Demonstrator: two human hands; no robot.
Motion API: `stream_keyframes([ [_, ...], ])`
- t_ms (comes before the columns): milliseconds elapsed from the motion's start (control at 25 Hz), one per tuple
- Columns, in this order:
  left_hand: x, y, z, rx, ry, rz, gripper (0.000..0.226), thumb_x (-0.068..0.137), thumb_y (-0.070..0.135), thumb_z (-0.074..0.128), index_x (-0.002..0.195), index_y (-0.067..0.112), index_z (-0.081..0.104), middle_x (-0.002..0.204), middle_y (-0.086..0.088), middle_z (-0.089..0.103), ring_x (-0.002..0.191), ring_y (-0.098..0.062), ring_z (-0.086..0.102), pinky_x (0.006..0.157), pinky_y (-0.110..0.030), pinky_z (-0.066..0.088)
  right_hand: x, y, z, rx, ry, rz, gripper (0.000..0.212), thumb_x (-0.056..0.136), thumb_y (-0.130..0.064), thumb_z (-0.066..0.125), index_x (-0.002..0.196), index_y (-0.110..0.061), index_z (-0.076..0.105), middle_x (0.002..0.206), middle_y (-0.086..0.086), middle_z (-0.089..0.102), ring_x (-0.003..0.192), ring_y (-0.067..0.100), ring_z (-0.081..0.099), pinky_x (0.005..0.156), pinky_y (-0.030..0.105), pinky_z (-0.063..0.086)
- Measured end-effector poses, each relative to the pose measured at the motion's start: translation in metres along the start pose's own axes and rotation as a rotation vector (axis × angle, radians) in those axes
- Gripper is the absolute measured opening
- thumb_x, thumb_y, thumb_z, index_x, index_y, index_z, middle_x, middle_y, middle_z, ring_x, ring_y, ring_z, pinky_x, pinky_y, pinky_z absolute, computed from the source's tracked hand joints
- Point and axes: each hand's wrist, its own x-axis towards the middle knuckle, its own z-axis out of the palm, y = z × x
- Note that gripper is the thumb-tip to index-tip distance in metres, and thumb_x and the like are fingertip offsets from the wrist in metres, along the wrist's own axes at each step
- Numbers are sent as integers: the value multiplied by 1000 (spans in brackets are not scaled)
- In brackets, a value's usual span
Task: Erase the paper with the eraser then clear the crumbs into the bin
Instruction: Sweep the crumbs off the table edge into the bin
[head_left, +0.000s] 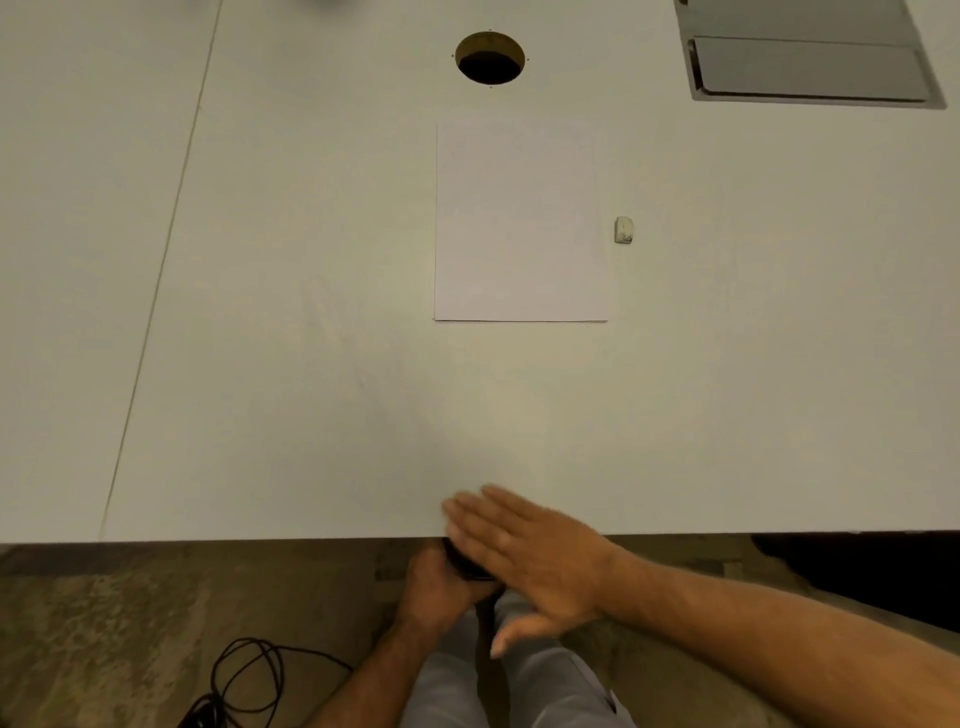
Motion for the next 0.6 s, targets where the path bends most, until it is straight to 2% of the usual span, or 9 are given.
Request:
stream_keyframes([
  [40,-2,3,-2,-6,-16,3,20,74,46,75,84,31,67,82,13,72,73,5,66,64,-8,51,-4,-6,3,-30,-40,-51,113,82,-76,46,152,3,6,159,23,-3,147,32,-9,119,48,6],
  [80,-3,5,-3,-1,-3,26,10,86,30,71,77,29,65,72,12,69,67,3,64,58,-8,49,-9,-11,4,-50,-69,-98,111,83,-74,46,152,1,4,159,22,-3,147,30,-10,120,46,3],
  [160,0,-3,-3,-32,30,18,29,96,5,59,73,20,66,60,8,68,59,-2,67,52,-11,49,-16,-12,3,-31,-50,-185,106,85,-68,51,153,1,6,160,21,0,148,28,-8,120,44,2],
  [280,-1,-4,-2,-115,-4,11,15,82,16,79,75,26,71,65,8,72,64,7,68,58,-17,55,-14,-6,-2,61,89,-109,105,82,-63,60,151,3,16,159,22,6,148,31,0,119,48,12],
  [320,-1,-4,-2,-167,-19,32,15,73,22,86,82,24,74,74,7,76,73,3,71,64,-22,59,-11,-3,-3,67,111,-40,106,82,-65,59,151,3,16,159,22,5,148,32,0,118,49,14],
  [360,0,-5,-2,-183,-2,60,29,66,28,90,91,23,76,84,7,78,81,-1,73,69,-25,60,-9,-2,-4,55,107,29,108,82,-69,55,151,3,14,159,23,2,148,33,-1,118,50,14],
  [400,1,-3,-2,-206,13,77,37,63,34,90,95,23,75,89,7,79,85,-4,74,71,-26,61,-8,-3,-4,35,78,63,110,82,-72,51,152,3,11,159,23,0,148,33,-4,118,51,13],
  [480,-1,-2,-2,-212,32,97,27,66,48,78,85,29,75,84,4,78,84,-12,75,69,-28,60,-11,-8,0,-12,-15,-23,109,83,-74,47,152,1,6,159,22,-2,148,32,-8,119,49,8],
  [600,-3,-3,-3,-255,42,123,16,75,47,67,82,36,75,82,5,78,82,-16,75,74,-32,61,-22,-15,3,-69,-29,-193,103,87,-68,48,153,0,9,160,20,0,148,29,-7,120,45,6],
])
